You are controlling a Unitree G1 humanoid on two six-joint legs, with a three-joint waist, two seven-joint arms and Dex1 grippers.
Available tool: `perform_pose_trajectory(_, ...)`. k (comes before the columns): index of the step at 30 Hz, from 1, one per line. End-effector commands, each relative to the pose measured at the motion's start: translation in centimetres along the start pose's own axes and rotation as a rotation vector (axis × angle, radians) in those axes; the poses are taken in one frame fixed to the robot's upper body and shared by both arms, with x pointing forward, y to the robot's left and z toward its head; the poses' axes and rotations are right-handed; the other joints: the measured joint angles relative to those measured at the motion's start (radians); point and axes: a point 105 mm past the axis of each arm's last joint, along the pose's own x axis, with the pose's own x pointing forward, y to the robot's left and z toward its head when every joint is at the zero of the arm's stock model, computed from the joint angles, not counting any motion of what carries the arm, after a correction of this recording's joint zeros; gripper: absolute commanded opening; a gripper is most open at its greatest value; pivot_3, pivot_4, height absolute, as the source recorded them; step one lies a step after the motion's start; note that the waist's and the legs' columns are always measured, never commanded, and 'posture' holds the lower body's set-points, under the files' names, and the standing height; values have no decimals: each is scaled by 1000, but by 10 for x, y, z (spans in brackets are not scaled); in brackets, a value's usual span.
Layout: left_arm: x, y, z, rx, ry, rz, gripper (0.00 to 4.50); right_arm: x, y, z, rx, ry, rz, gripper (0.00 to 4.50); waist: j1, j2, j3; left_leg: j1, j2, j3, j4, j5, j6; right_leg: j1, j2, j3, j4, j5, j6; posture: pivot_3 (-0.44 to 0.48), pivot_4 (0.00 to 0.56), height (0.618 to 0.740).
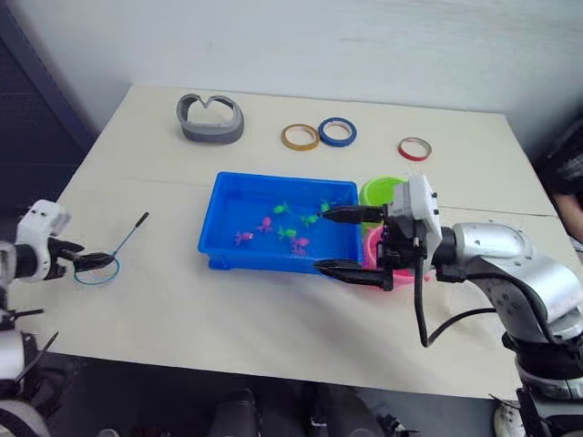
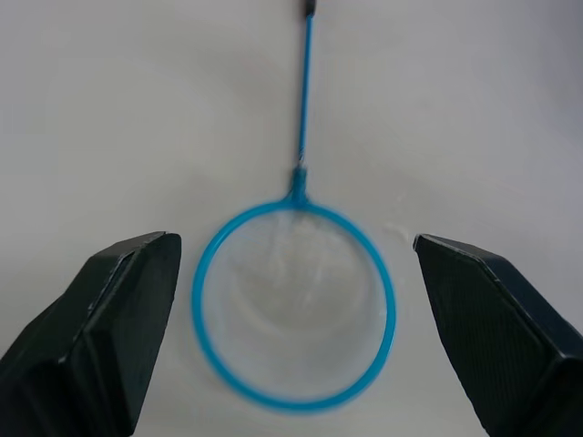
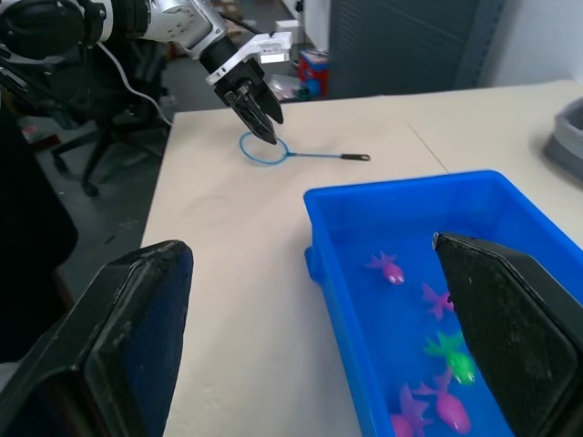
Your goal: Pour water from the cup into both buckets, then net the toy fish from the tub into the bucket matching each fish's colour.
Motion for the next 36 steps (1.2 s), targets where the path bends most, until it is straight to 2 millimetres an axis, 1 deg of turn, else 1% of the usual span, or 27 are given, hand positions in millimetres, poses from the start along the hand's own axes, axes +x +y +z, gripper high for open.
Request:
perform_pose_trajectory(1, 2, 6, 2, 20, 10, 66, 4500, -6, 5, 13, -39, -24, -25, 4468, -1, 0, 0, 0, 0, 0, 0, 0, 0, 0, 0, 0, 0, 0, 0, 0, 150, 740)
perform_pose_trajectory(3, 9, 5, 2, 23, 19, 92, 4500, -9, 6, 14, -39, -17, -41, 4468, 2, 0, 0, 0, 0, 0, 0, 1, -1, -1, 0, 0, 1, 0, 0, 0, 150, 740)
perform_pose_trajectory(7, 19, 5, -6, 22, 74, 148, 4500, -13, 7, 16, -39, -14, -65, 4468, 6, 0, 0, 1, 0, -1, 0, 1, -1, 0, 0, 0, 2, 0, 0, 0, 150, 740)
perform_pose_trajectory(11, 28, 1, -10, 18, 81, 156, 4500, -16, 8, 20, -33, -21, -85, 4468, 6, 0, 0, 1, 0, -1, 1, 1, -1, 1, 0, 0, 2, 0, 0, 0, 150, 740)
perform_pose_trajectory(13, 33, -2, -10, 14, 71, 154, 3946, -18, 8, 21, -31, -17, -91, 4500, 8, 0, 0, 3, 0, 0, 1, 1, -1, 2, 0, 0, 3, 0, 0, 0, 150, 740)
perform_pose_trajectory(14, 34, -3, -11, 10, 69, 157, 3599, -18, 8, 21, -31, -14, -92, 4500, 9, 0, 0, 3, 0, 0, 1, 1, -2, 2, 0, 0, 3, 0, 0, 0, 150, 740)
perform_pose_trajectory(15, 35, -3, -12, 9, 71, 160, 3366, -19, 9, 21, -31, -12, -93, 4500, 9, 0, 0, 4, 0, 0, 1, 1, -2, 2, -1, 0, 3, 0, 0, 0, 150, 740)
perform_pose_trajectory(17, 35, -2, -15, -2, 71, 162, 2508, -19, 9, 21, -28, -9, -95, 4500, 9, 0, -1, 5, 0, -1, 1, 2, -3, 3, -1, 0, 3, 0, 0, 0, 150, 740)
perform_pose_trajectory(18, 35, -2, -16, -5, 70, 161, 2163, -19, 9, 21, -27, -9, -96, 4500, 7, 0, -1, 5, 0, -1, 1, 3, -3, 3, -1, 0, 2, 0, 0, 0, 150, 740)
perform_pose_trajectory(22, 30, 1, -13, -24, 35, 159, 267, -18, 10, 20, -18, -9, -91, 4500, 1, 0, -1, 5, 0, 0, 1, 5, -5, 2, -1, 0, 4, 0, 0, 0, 150, 740)
perform_pose_trajectory(23, 28, 2, -11, -23, 27, 154, 88, -18, 10, 20, -16, -10, -88, 4500, 2, 0, -1, 5, 0, 0, 1, 5, -5, 1, -1, 0, 5, 0, 0, 0, 150, 740)
perform_pose_trajectory(28, 14, 2, 1, 4, -5, 77, 88, -16, 11, 18, -11, -9, -72, 4500, 4, -1, -1, 5, 0, 0, 1, 5, -5, 1, -1, 0, 8, 0, 0, 0, 150, 740)
perform_pose_trajectory(30, 6, -4, 3, 59, 2, -19, 88, -16, 12, 16, -10, -5, -58, 4500, 5, -1, -1, 4, 0, 0, 1, 5, -5, 1, -1, 0, 8, 0, 0, 0, 150, 740)
perform_pose_trajectory(32, -4, -12, 0, 152, 38, -126, 88, -17, 14, 14, -5, 0, -43, 4500, 3, -1, -1, 4, 0, 0, 1, 5, -5, 1, -1, 0, 8, 0, 0, 0, 150, 740)
perform_pose_trajectory(34, -12, -19, -8, 214, 82, -203, 88, -16, 15, 12, -4, 6, -25, 4500, 4, -1, -1, 4, 0, 0, 1, 5, -5, 1, -1, 0, 8, 0, 0, 0, 150, 740)
perform_pose_trajectory(36, -18, -26, -20, 273, 134, -241, 88, -15, 17, 7, -6, 17, -2, 4500, 0, -1, -1, 5, 0, -1, 1, 5, -5, 1, -1, 0, 8, 0, 0, 0, 150, 740)
